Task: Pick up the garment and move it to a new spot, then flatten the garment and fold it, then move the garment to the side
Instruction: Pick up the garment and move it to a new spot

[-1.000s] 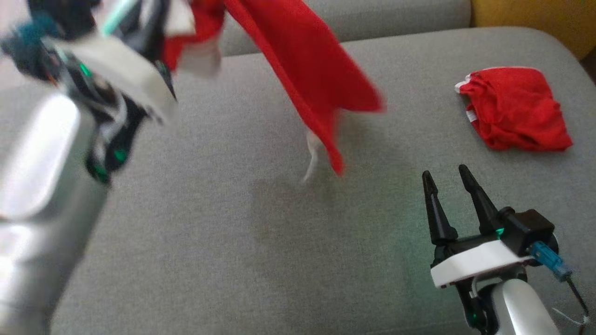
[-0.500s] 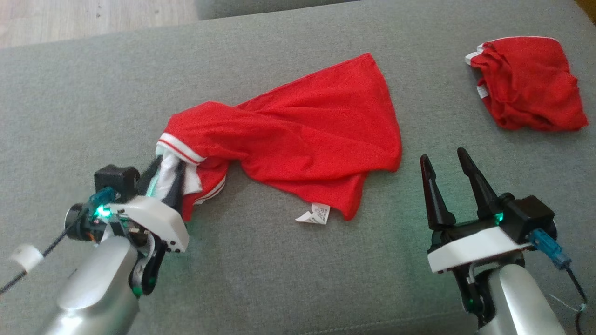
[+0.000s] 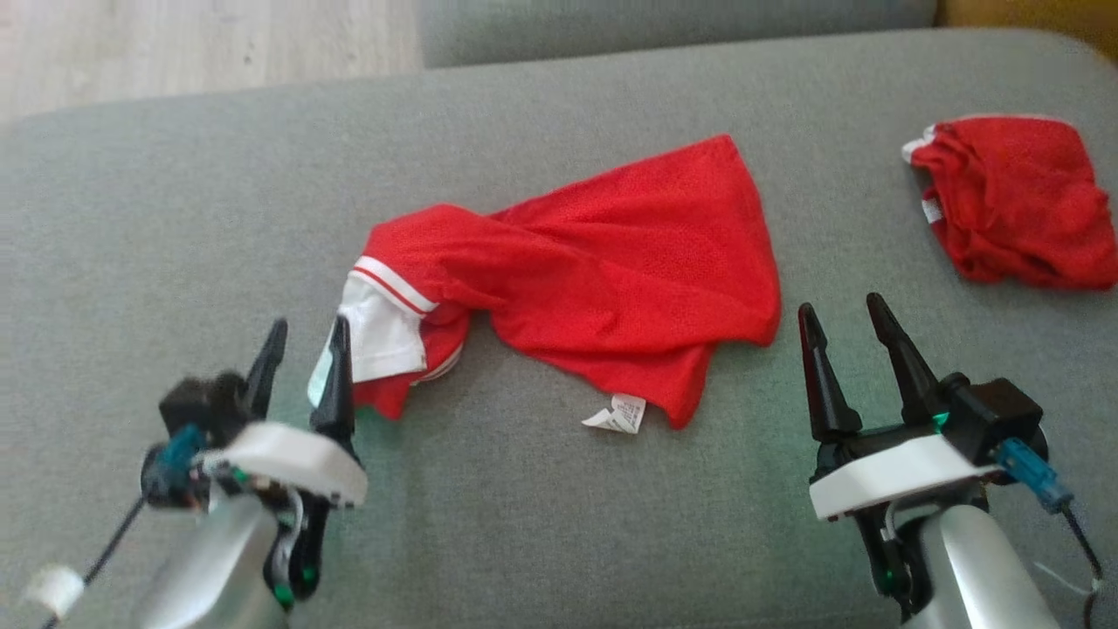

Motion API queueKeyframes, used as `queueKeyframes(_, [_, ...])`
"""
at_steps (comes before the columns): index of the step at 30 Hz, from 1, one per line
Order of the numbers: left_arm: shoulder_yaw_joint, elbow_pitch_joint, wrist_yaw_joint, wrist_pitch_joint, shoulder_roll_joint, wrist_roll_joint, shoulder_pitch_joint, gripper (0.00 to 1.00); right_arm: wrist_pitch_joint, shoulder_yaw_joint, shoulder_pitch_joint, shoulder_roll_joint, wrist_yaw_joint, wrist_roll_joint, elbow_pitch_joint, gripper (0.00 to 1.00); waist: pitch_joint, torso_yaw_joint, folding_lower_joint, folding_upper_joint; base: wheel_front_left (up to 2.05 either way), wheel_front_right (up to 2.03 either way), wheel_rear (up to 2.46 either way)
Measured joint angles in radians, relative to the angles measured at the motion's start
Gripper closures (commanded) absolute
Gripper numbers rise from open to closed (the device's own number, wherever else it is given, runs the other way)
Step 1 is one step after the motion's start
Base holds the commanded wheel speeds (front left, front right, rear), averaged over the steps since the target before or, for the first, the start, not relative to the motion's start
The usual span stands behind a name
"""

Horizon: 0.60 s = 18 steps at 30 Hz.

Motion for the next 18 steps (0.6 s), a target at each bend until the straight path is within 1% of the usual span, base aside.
queueKeyframes(3, [0.023, -0.044, 0.011, -0.013, -0.006, -0.013, 0.074, 0.00, -0.005, -0.001, 0.010, 0.000, 0.000, 0.000, 0.005, 0.00, -0.035, 0.012, -0.0001, 0.0000, 0.00, 0.00, 0.00])
queueKeyframes(7, [0.059, -0.126, 0.049, -0.024, -0.011, -0.023, 0.198, 0.00, -0.006, -0.012, 0.067, 0.000, 0.000, -0.008, 0.013, 0.00, -0.087, 0.028, -0.0001, 0.0000, 0.00, 0.00, 0.00])
queueKeyframes(13, [0.092, -0.231, 0.105, -0.025, -0.022, 0.023, 0.355, 0.00, -0.017, -0.056, 0.168, 0.003, 0.000, -0.021, 0.027, 0.00, -0.150, 0.054, -0.0003, 0.0000, 0.00, 0.00, 0.00])
queueKeyframes(18, [0.114, -0.272, 0.112, -0.025, -0.031, 0.048, 0.413, 0.00, -0.027, -0.051, 0.186, 0.004, 0.000, -0.019, 0.028, 0.00, -0.175, 0.064, -0.0002, 0.0000, 0.00, 0.00, 0.00])
